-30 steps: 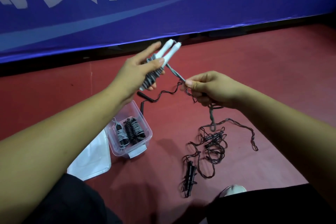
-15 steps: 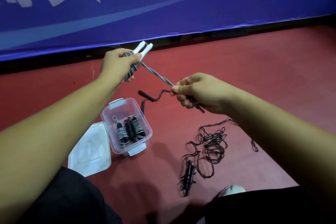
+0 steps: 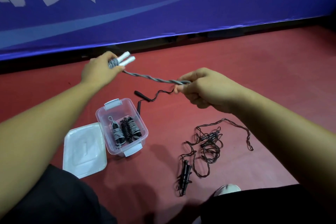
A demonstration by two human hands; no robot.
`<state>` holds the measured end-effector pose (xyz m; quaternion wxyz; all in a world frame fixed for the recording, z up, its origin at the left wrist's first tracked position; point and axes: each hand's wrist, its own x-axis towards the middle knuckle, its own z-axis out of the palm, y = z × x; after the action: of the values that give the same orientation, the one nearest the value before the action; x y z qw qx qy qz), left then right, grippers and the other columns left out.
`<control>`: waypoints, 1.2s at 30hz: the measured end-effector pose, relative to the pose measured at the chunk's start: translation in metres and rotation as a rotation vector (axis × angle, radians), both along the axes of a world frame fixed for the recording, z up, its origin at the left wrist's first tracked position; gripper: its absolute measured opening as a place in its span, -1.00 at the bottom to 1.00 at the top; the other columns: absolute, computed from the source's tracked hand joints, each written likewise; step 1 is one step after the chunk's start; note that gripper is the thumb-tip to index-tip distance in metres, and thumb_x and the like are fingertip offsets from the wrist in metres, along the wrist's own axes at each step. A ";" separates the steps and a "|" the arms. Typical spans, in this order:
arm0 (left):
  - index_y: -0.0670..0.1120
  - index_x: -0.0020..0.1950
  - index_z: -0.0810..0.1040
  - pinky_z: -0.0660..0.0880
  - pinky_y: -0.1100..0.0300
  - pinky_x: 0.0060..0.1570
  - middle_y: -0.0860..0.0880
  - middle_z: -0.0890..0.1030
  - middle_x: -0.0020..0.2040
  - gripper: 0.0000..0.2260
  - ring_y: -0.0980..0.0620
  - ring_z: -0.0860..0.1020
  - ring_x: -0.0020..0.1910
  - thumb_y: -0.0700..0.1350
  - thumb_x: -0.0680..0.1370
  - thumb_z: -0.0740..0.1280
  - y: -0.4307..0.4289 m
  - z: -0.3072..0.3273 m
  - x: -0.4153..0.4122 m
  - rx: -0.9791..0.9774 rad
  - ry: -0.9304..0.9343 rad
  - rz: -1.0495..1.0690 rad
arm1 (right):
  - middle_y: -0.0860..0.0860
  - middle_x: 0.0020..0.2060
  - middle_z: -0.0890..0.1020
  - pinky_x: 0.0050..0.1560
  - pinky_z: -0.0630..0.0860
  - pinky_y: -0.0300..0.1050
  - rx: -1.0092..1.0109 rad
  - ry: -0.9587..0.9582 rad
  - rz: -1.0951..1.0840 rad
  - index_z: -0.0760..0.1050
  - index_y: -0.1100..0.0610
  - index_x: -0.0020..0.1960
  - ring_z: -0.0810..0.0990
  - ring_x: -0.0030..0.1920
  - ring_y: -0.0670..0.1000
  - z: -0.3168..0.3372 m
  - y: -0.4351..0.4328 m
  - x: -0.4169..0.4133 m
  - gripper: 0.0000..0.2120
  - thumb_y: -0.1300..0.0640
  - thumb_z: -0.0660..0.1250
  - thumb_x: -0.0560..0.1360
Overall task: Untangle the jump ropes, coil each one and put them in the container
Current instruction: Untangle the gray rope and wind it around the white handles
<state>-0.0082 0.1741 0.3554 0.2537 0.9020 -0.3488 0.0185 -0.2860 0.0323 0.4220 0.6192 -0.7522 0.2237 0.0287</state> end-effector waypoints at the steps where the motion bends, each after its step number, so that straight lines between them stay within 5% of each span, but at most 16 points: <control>1: 0.09 0.11 0.52 0.48 0.05 -0.09 -0.09 0.65 -0.01 -0.72 -0.18 0.58 -0.06 0.17 0.48 0.43 0.004 -0.003 0.003 0.078 0.017 -0.055 | 0.00 -0.45 0.24 -0.49 0.08 -0.23 0.026 -0.040 0.013 0.53 0.33 0.07 0.13 -0.46 -0.04 0.002 -0.002 0.000 -0.84 0.30 0.20 0.63; 7: 0.12 0.12 0.54 0.57 0.12 -0.20 -0.01 0.65 -0.21 -0.77 -0.03 0.61 -0.31 0.12 0.51 0.43 0.001 -0.023 -0.017 0.235 0.232 -0.311 | 0.00 -0.50 0.24 -0.48 0.08 -0.20 0.152 -0.222 -0.035 0.49 0.27 0.00 0.14 -0.52 -0.05 0.003 -0.010 0.004 -0.71 0.13 0.09 0.71; 10: 0.17 0.19 0.55 0.54 0.18 -0.28 0.00 0.65 -0.21 -0.73 0.01 0.61 -0.32 0.12 0.51 0.42 -0.001 -0.024 -0.032 0.240 0.335 -0.437 | -0.01 -0.47 0.40 -0.47 0.30 -0.18 0.178 -0.296 -0.253 0.47 0.19 -0.11 0.36 -0.50 -0.02 0.001 -0.023 0.008 -0.71 0.08 0.13 0.70; 14: 0.26 0.20 0.49 0.51 0.15 -0.13 0.15 0.64 -0.03 -0.47 0.00 0.61 -0.03 0.44 0.32 0.39 -0.011 -0.030 -0.070 0.592 -0.035 -0.619 | 0.12 -0.22 0.55 -0.18 0.67 -0.01 0.452 -0.361 -0.430 0.43 0.25 -0.12 0.71 -0.15 0.22 -0.006 -0.028 0.019 -0.73 0.15 0.12 0.70; 17: 0.18 0.05 0.50 0.46 0.17 -0.24 0.12 0.61 -0.17 -0.44 0.03 0.57 -0.15 0.55 0.28 0.28 -0.020 -0.035 -0.107 0.626 -0.198 -0.696 | 0.17 -0.28 0.52 0.00 0.67 0.15 0.634 -0.423 -0.498 0.39 0.29 -0.10 0.68 -0.06 0.33 -0.008 -0.025 0.026 -0.75 0.24 0.07 0.70; 23: 0.17 -0.28 0.39 0.34 0.12 -0.36 0.06 0.43 -0.45 -0.71 0.11 0.42 -0.41 0.31 0.44 0.37 -0.020 -0.023 -0.125 0.419 0.031 -0.782 | 0.15 -0.35 0.50 0.08 0.63 0.18 0.671 -0.504 -0.601 0.39 0.34 -0.03 0.68 -0.03 0.34 -0.009 -0.045 0.024 -0.77 0.26 0.05 0.70; 27: 0.10 -0.17 0.51 0.39 0.16 -0.38 0.10 0.46 -0.42 -0.81 0.06 0.45 -0.44 0.15 0.48 0.44 -0.014 -0.008 -0.128 0.244 0.352 -0.914 | 0.19 -0.35 0.57 0.07 0.64 0.16 0.654 -0.480 -0.665 0.38 0.29 -0.12 0.69 -0.04 0.31 -0.018 -0.057 0.022 -0.72 0.26 0.02 0.71; 30: -0.10 -0.06 0.56 0.54 0.10 -0.36 -0.06 0.61 -0.29 -0.82 -0.09 0.57 -0.40 -0.03 0.51 0.48 -0.012 -0.002 -0.136 0.073 0.637 -0.877 | 0.13 -0.37 0.48 -0.04 0.67 0.15 0.704 -0.474 -0.735 0.33 0.26 -0.05 0.70 -0.10 0.32 -0.030 -0.064 0.019 -0.81 0.30 0.01 0.70; 33: -0.18 -0.02 0.53 0.50 0.12 -0.34 -0.17 0.67 -0.18 -0.78 -0.07 0.59 -0.34 -0.05 0.49 0.44 -0.010 0.005 -0.133 -0.100 0.765 -0.784 | 0.12 -0.29 0.39 -0.19 0.69 0.13 0.723 -0.409 -0.861 0.32 0.25 -0.02 0.72 -0.22 0.29 -0.042 -0.072 0.013 -0.83 0.36 0.01 0.68; 36: -0.11 -0.03 0.54 0.46 0.21 -0.36 -0.15 0.67 -0.21 -0.85 -0.03 0.56 -0.33 -0.06 0.48 0.40 -0.010 0.013 -0.123 -0.250 0.819 -0.719 | 0.11 -0.27 0.41 -0.44 0.61 -0.08 0.627 -0.151 -0.898 0.35 0.24 -0.07 0.66 -0.39 0.09 -0.054 -0.077 0.003 -0.81 0.37 0.03 0.66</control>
<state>-0.1317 0.1640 0.3683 0.4637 0.6228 -0.5028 -0.3799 -0.2830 -0.0449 0.3685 0.7791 -0.3625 0.4584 -0.2268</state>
